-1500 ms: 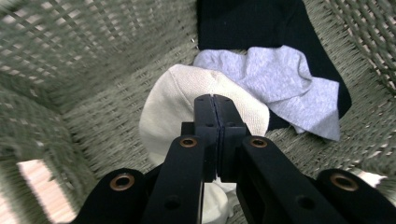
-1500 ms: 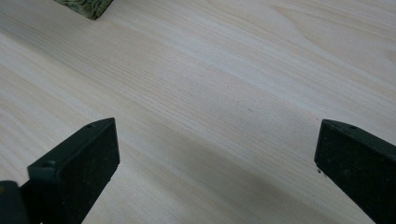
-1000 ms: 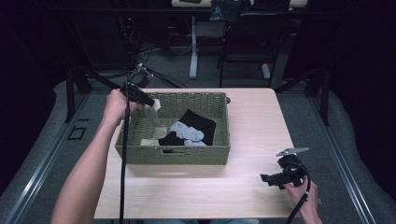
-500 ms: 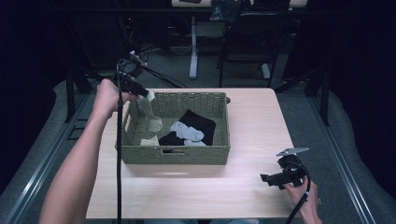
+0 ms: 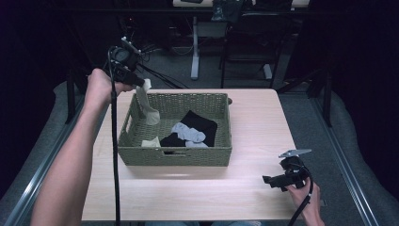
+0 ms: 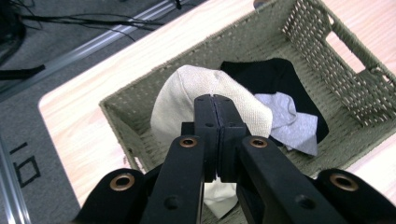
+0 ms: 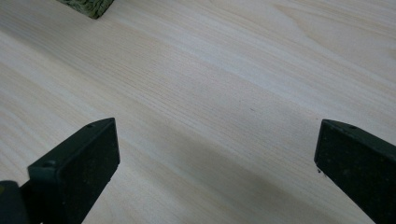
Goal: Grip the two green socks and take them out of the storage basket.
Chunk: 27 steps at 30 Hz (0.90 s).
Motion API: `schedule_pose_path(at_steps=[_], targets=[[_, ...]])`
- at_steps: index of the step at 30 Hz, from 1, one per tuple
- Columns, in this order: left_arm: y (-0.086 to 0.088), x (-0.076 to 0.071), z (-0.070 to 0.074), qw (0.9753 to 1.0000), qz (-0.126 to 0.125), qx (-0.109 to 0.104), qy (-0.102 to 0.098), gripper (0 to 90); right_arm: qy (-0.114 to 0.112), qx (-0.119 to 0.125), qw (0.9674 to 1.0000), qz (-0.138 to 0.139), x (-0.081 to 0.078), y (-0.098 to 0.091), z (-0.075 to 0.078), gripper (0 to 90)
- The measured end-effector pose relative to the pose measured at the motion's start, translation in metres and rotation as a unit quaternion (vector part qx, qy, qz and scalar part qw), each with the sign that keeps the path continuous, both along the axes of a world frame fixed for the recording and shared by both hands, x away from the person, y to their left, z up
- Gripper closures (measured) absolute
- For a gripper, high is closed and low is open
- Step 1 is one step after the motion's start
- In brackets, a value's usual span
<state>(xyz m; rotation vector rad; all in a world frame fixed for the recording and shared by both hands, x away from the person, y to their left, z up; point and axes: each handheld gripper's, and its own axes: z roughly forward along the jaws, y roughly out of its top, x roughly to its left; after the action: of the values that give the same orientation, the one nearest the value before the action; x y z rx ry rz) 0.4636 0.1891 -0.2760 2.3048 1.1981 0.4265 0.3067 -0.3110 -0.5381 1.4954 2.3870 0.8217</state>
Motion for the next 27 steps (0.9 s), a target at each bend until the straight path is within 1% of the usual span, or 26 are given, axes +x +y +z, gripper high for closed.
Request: schedule_pose_path(at_steps=[4, 8, 13, 15, 21, 24, 26, 27], targets=[[0.005, -0.003, 0.01, 0.9999, 0.007, 0.003, -0.009, 89.9, -0.001, -0.001, 1.0, 0.001, 0.0, 0.0, 0.0, 0.0], [0.014, -0.007, 0.018, 0.9997, 0.016, 0.003, -0.016, 89.9, -0.001, -0.001, 1.0, 0.0, 0.0, 0.0, 0.0, 0.0], [0.031, -0.013, 0.027, 0.9993, 0.03, 0.008, -0.021, 89.8, -0.001, -0.001, 1.0, 0.0, 0.0, 0.0, 0.0, 0.0], [0.04, -0.016, 0.029, 0.9989, 0.04, 0.009, -0.024, 89.8, -0.001, -0.002, 1.0, 0.002, 0.0, 0.0, 0.0, 0.0], [0.069, -0.023, 0.033, 0.9973, 0.068, 0.011, -0.027, 89.8, 0.0, -0.005, 1.0, 0.002, 0.0, 0.001, 0.0, 0.0], [0.083, -0.026, 0.031, 0.9962, 0.082, 0.012, -0.028, 89.8, 0.0, -0.002, 1.0, 0.004, 0.0, 0.001, 0.0, 0.0], [0.093, -0.028, 0.028, 0.9949, 0.095, 0.019, -0.029, 89.8, 0.001, -0.001, 1.0, 0.004, 0.0, 0.001, 0.0, 0.0], [0.096, -0.029, 0.026, 0.9947, 0.098, 0.018, -0.029, 89.9, 0.0, -0.001, 1.0, 0.002, 0.0, 0.002, 0.0, 0.0]])
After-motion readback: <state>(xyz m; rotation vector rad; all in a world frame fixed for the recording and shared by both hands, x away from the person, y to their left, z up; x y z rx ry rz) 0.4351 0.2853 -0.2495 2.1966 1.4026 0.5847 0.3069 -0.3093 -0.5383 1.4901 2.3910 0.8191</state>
